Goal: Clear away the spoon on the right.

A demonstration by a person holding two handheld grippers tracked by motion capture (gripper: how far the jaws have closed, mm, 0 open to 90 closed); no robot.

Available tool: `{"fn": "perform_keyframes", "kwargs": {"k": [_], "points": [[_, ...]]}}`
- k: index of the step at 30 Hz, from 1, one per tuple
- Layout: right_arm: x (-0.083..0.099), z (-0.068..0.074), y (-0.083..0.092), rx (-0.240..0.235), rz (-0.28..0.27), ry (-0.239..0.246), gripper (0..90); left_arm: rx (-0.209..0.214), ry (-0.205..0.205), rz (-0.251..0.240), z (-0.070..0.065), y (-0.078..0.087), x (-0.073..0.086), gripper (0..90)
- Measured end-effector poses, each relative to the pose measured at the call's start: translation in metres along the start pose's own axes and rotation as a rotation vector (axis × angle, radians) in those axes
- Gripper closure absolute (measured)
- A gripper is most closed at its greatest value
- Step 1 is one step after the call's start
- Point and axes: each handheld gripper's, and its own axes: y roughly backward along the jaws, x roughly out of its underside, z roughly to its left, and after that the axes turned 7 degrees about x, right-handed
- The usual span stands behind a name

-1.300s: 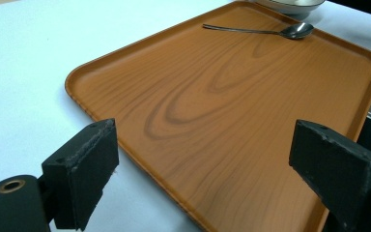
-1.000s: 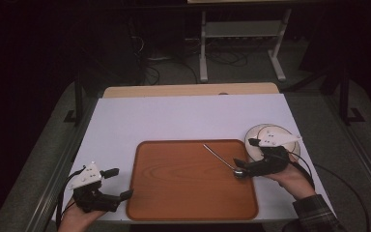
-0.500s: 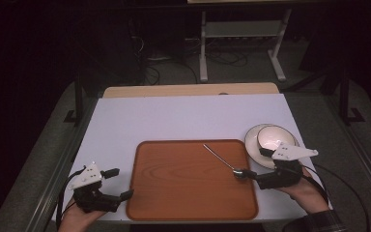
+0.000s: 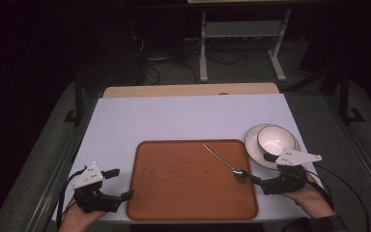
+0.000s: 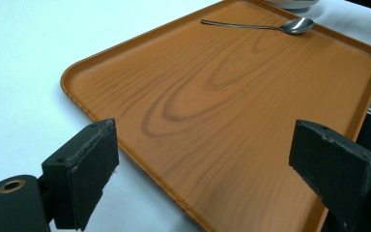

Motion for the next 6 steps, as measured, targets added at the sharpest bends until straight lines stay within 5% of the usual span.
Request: {"fn": "perform_keyframes", "kwargs": {"k": [6], "points": [[-0.0009,0.0007,-0.0005,0.001,-0.001,0.012,9.7,0.001,-0.001,0.000,0.0006,-0.0001,0.0001,9.6]]}}
